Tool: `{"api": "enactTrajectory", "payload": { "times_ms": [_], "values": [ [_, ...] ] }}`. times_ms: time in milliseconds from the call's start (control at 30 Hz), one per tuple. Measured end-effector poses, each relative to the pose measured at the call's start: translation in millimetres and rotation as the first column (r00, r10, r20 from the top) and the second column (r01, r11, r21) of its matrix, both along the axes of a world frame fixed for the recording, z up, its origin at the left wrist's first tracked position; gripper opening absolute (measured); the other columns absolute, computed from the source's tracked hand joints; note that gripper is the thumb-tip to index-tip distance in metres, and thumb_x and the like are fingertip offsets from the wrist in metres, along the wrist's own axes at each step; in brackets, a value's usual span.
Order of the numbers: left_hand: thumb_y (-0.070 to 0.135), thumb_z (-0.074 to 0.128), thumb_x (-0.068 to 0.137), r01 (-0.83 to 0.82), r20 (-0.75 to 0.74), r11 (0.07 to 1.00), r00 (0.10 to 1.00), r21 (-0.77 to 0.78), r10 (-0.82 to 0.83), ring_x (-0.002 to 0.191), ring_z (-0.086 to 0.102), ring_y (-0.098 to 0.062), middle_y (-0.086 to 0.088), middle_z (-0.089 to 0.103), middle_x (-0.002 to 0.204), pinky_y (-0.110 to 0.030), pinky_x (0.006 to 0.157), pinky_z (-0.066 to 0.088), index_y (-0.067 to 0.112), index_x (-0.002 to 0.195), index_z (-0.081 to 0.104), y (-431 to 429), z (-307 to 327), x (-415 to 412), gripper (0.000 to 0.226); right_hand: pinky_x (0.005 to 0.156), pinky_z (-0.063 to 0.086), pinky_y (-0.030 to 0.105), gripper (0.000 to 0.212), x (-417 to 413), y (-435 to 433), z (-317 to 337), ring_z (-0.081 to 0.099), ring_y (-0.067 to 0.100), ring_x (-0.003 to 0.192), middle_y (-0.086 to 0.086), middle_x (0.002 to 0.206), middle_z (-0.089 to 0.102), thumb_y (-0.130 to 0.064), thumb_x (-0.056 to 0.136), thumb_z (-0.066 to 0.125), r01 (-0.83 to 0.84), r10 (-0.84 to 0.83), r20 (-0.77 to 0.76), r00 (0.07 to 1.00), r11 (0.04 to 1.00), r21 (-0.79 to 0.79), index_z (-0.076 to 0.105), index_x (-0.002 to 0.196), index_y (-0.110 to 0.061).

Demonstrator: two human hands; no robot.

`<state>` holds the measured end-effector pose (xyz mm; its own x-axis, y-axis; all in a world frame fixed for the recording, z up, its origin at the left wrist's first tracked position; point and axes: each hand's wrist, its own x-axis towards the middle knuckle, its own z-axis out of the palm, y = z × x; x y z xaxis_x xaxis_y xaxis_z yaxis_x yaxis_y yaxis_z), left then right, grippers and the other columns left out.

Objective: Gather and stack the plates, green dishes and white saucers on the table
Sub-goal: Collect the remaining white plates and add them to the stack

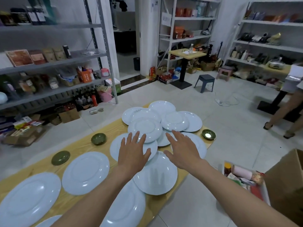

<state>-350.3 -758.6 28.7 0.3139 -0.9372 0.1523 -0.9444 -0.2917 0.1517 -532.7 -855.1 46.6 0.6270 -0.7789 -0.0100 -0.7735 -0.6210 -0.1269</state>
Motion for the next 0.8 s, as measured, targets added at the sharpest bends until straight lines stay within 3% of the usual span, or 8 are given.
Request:
{"api": "enactTrajectory", "payload": {
  "times_ms": [467, 800],
  "values": [
    [0.057, 0.032, 0.099, -0.236, -0.021, 0.969, 0.971, 0.073, 0.238, 0.152, 0.011, -0.027, 0.000, 0.016, 0.165, -0.045, 0.122, 0.011, 0.029, 0.156, 0.022, -114, -21, -35, 0.064, 0.122, 0.010, 0.040, 0.073, -3, -152, -22, 0.006, 0.022, 0.153, 0.005, 0.167, 0.005, -0.051, 0.101, 0.042, -0.242, 0.242, 0.002, 0.970, 0.969, 0.042, 0.008, 0.159, -0.023],
    [0.061, 0.038, 0.097, -0.370, -0.100, 0.926, 0.921, 0.076, 0.376, 0.150, 0.018, -0.028, -0.003, 0.022, 0.163, -0.045, 0.120, 0.016, 0.029, 0.155, 0.026, -154, -43, 1, 0.067, 0.121, 0.015, 0.040, 0.074, 39, -205, -33, 0.010, 0.024, 0.153, 0.005, 0.167, 0.006, -0.054, 0.101, 0.040, -0.342, 0.344, -0.012, 0.939, 0.936, 0.084, 0.008, 0.159, -0.023]
  ]
}}
